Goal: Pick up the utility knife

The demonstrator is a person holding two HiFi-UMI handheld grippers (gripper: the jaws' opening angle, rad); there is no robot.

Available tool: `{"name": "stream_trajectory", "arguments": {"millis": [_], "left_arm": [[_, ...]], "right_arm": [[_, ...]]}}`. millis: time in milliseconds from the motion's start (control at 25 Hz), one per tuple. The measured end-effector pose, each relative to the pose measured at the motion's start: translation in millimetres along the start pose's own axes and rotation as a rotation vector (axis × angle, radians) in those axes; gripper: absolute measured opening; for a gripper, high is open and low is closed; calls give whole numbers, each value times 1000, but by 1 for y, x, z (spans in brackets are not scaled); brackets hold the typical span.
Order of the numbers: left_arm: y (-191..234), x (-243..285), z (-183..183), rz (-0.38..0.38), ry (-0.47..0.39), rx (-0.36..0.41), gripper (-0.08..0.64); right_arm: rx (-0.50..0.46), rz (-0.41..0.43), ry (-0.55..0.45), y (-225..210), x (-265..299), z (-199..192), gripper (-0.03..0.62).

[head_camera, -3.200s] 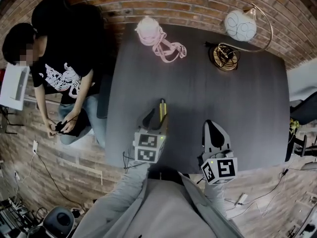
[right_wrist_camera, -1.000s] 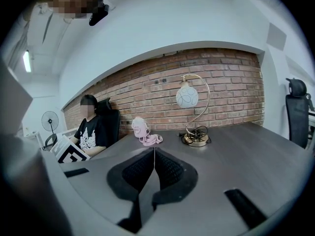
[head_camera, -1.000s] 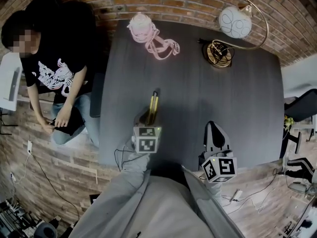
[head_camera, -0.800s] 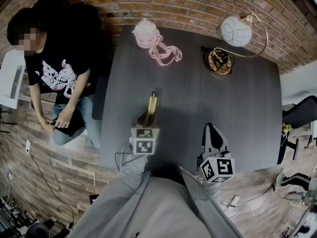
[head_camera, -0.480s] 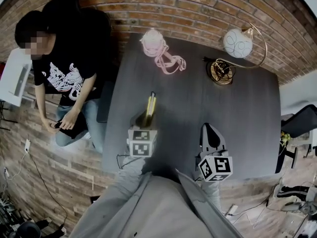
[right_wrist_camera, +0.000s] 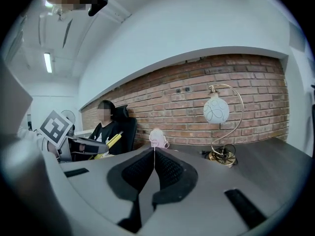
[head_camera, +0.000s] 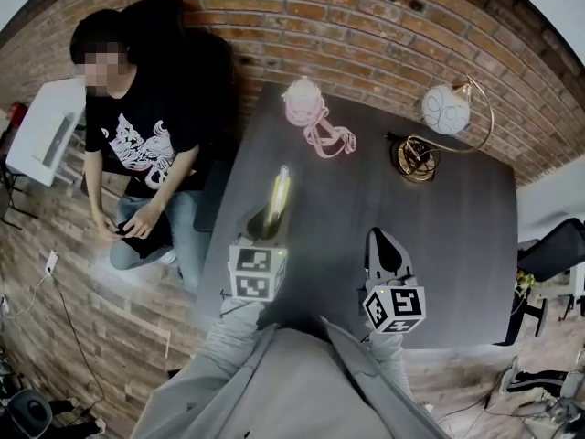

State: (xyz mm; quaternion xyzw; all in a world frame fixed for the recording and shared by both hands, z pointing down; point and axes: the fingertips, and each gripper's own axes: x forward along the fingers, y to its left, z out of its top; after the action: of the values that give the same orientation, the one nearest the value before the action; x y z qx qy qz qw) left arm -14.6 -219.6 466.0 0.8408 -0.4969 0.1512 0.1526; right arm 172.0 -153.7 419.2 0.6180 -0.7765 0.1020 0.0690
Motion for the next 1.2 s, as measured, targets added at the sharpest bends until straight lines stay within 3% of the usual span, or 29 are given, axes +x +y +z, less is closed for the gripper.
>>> {"name": "stream_trajectory", "arguments": {"millis": [400, 680, 1200], "left_arm": [[22, -60, 52, 24, -155, 29, 133], [10, -84, 71, -9, -235, 58, 133], [-8, -80, 81, -43, -265, 83, 133]], "right_arm": [[-50, 50, -50, 27, 5, 24, 21], [-87, 61, -77, 33, -1, 38, 21], [-101, 42, -95, 19, -11, 43, 21]]}}
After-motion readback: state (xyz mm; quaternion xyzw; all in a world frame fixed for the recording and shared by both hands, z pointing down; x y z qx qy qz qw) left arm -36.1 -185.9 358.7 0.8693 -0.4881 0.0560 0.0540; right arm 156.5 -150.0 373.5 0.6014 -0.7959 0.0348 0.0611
